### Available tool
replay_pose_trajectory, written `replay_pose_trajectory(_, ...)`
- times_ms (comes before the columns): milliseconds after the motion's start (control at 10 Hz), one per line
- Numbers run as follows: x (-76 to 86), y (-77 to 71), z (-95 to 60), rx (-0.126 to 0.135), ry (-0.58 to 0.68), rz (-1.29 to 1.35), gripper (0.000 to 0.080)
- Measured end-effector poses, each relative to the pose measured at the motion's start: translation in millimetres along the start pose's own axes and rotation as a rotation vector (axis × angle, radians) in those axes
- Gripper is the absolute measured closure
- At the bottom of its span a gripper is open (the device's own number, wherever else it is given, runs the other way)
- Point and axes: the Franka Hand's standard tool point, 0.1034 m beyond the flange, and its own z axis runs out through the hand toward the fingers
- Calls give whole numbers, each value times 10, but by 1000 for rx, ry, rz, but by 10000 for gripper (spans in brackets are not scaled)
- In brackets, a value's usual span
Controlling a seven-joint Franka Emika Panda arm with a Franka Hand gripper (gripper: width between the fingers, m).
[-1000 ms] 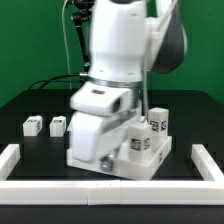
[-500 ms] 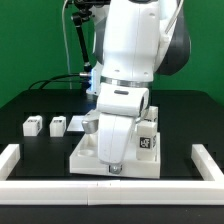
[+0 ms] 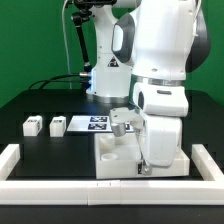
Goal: Assemble square table
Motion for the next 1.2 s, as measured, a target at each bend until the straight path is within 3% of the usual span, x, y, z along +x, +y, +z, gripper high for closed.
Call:
replay_pose_trajectory(300, -28, 6, 10, -11, -21, -165, 742)
replay_pose_trajectory(500, 236, 65, -18, -81, -35, -352, 742)
replay_pose_trajectory(600, 383, 96, -45, -94, -49, -440, 742)
replay_pose_trajectory(700, 423, 95, -33, -96, -61, -515, 742)
replay_pose_trajectory(1000, 338, 5, 26, -56, -78, -671, 742)
replay_pose_trajectory(1200, 311, -5, 33, -48, -87, -753, 742)
